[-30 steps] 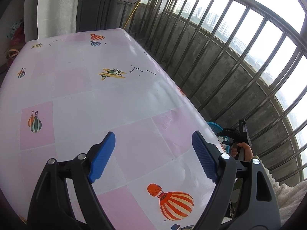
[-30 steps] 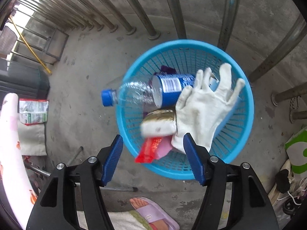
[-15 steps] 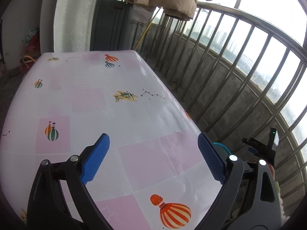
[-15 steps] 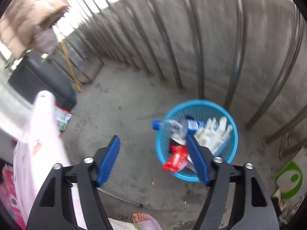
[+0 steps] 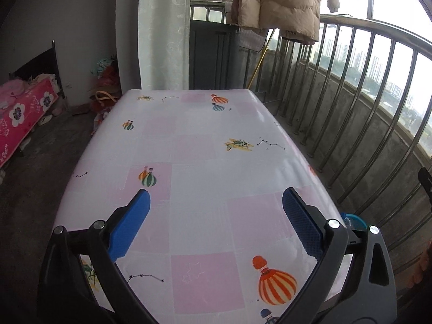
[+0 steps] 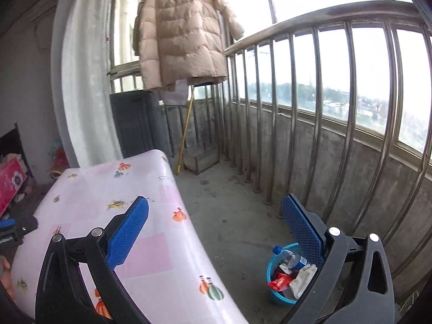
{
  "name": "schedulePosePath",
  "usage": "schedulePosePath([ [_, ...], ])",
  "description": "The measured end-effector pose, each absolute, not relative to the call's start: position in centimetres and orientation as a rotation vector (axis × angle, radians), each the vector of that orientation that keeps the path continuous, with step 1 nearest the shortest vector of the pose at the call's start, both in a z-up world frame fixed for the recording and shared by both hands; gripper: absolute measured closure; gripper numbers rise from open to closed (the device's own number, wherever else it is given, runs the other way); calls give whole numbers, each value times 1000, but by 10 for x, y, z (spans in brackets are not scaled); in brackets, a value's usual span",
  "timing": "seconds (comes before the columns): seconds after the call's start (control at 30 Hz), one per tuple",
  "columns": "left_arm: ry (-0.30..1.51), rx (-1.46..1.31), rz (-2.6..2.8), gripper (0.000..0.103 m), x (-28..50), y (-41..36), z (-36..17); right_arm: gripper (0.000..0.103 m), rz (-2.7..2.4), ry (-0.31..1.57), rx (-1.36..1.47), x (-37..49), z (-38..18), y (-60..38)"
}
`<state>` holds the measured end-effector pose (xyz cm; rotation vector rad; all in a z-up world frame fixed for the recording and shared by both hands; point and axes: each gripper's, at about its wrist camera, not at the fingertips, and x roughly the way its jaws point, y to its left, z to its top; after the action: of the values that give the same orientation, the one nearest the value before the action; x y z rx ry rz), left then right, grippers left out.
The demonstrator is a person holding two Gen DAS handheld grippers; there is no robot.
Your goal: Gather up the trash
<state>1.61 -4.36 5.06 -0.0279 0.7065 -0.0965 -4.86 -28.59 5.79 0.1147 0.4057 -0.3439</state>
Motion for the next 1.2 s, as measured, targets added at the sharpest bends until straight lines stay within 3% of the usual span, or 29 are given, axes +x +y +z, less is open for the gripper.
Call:
schedulePosePath([
  [0.23,878,-22,-41,9,6,-43,16,6,-276,620,-25,-40,42,-225],
  [0.47,956,77,-42,9,6,-57,-1,6,-314,872,29,-32,-6,-235],
  [1.2,985,111,-47,9,9,-69,-3,6,-394,946,56,-40,-19,-261],
])
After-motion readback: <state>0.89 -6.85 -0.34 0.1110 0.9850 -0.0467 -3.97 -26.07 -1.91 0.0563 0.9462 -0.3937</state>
